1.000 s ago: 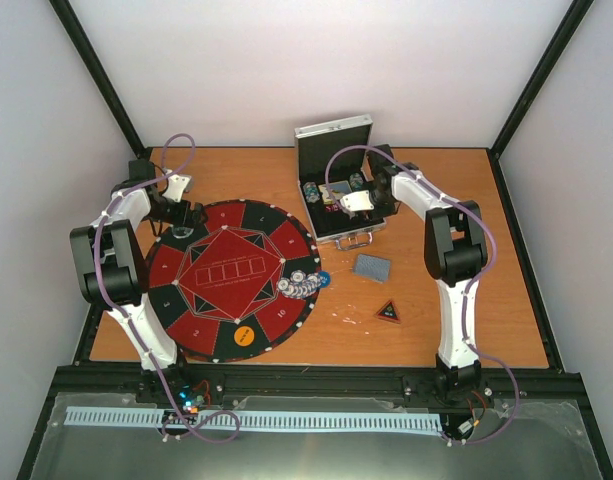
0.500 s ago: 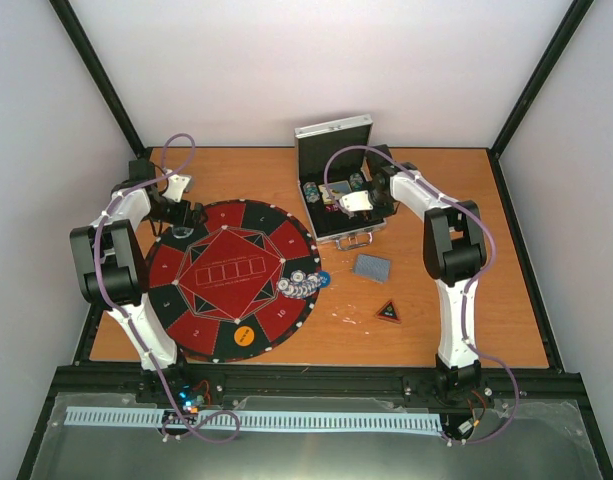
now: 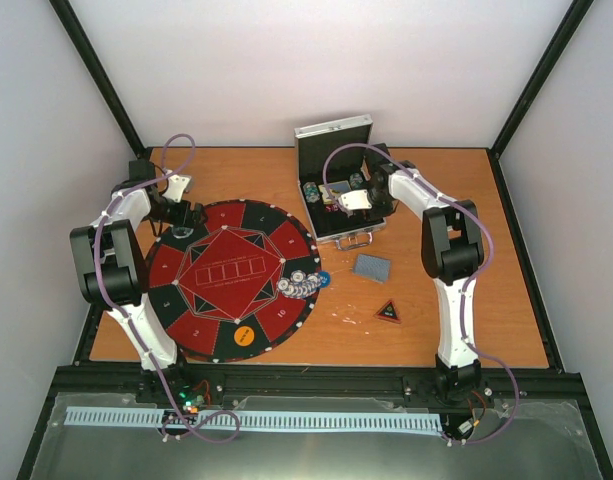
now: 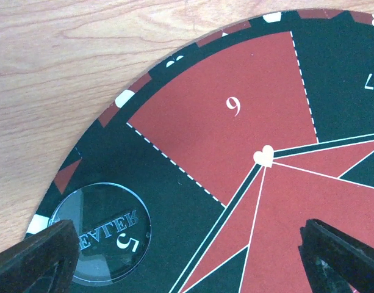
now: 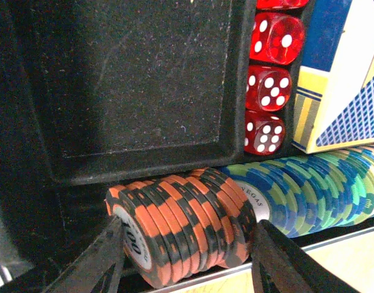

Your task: Distribute texas hold em gaming equipment

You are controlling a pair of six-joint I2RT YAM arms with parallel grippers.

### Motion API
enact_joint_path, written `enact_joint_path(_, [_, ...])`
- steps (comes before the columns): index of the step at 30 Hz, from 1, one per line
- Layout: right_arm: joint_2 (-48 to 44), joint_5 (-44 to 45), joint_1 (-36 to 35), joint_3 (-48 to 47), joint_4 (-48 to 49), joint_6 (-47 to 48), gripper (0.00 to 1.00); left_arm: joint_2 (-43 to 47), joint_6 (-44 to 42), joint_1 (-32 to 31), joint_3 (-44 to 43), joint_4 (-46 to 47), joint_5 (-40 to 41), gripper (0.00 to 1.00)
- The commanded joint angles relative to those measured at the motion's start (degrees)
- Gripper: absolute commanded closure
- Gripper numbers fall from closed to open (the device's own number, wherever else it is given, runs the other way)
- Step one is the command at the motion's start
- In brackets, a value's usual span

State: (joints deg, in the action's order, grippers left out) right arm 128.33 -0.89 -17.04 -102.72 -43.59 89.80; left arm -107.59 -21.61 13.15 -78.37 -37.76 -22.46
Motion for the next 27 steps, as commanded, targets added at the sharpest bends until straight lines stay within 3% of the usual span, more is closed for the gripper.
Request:
enact_joint_path(1, [7.93,-1.56,-1.68,3.42,-8.39,-0.43,0.47,0.66,-1.12,0.48,-0.10,-0.18,0.00,0.00])
enact_joint_path(4, [7.22,-0.62,-1.60,4.17,-7.77,-0.26,0.53,0.38,-1.16,0.49,-0.28,-0.12,0.03,0.00])
enact_joint_path(10, [6.08,-0.22,-1.68,4.73,-7.83,-0.28,0.55,0.34,-1.06,0.52,-0.45,-0.30,-0.25,0.00])
enact_joint_path(18, [6.15,-5.72,-2.33,3.32,-12.42,-0.39,0.35,0.99,-1.12,0.48,-0.06,-0.26,-0.26,0.00])
enact_joint_path(27, [8.87,-2.50,-2.61,2.18,-14.06,-1.49,0.34,0.97,-1.18,0.48,0.23,0.04,-0.04,0.00])
